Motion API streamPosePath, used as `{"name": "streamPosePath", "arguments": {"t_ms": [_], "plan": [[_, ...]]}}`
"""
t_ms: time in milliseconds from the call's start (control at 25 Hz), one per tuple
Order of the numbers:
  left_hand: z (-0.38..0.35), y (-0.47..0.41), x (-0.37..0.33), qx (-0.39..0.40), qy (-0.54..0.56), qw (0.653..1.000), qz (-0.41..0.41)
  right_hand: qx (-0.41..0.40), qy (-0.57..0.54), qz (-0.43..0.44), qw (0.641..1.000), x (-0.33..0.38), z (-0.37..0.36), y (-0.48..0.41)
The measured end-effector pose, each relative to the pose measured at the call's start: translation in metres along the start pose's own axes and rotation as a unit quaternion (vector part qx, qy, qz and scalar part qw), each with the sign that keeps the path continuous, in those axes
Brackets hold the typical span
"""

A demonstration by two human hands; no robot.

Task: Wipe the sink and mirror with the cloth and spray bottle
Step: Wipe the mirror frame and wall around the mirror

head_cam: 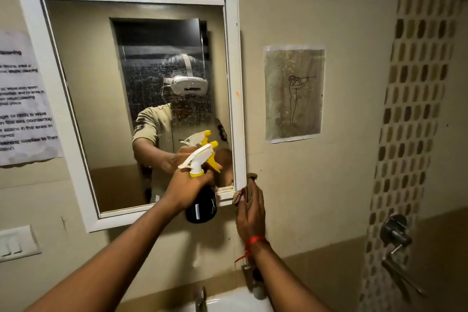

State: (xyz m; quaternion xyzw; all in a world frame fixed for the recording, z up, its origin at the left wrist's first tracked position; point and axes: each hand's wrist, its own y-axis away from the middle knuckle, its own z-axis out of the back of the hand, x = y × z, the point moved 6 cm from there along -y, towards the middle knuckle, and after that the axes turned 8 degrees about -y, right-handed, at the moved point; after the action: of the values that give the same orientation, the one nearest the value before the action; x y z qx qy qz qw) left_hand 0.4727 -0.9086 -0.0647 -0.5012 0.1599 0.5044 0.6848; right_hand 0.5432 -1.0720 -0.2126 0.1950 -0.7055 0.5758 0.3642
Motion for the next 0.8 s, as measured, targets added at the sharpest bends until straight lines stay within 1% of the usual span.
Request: {"name": "streamPosePath", "arguments": {"t_ms": [160,240,320,400,480,600,720,800], "plan": [[0.002,-0.015,-0.029,-0.037,-0.003,0.999,0.007,-0.012,0.030,0.042,0.999,0.032,0.013,-0.026],[0.005,-0.018,-0.045,-0.056,0.008,0.998,0.002,-0.004,0.070,0.068,0.995,0.049,0.004,-0.036],[0.010,-0.019,-0.054,-0.067,0.019,0.998,0.003,-0.014,0.115,0.069,0.991,0.061,-0.008,-0.039],[0.019,-0.020,-0.059,-0.075,0.020,0.997,-0.003,-0.055,0.133,0.069,0.987,0.068,-0.016,-0.045],[0.029,-0.022,-0.062,-0.077,0.025,0.997,-0.005,-0.104,0.136,0.096,0.980,0.087,-0.022,-0.064],[0.043,-0.026,-0.066,-0.095,0.018,0.995,-0.001,-0.143,0.122,0.140,0.972,0.146,-0.030,-0.127],[0.054,-0.030,-0.068,-0.091,0.020,0.996,-0.010,-0.149,0.146,0.165,0.964,0.226,-0.036,-0.202],[0.063,-0.033,-0.066,-0.106,0.024,0.994,-0.005,-0.139,0.150,0.164,0.965,0.277,-0.042,-0.246]]}}
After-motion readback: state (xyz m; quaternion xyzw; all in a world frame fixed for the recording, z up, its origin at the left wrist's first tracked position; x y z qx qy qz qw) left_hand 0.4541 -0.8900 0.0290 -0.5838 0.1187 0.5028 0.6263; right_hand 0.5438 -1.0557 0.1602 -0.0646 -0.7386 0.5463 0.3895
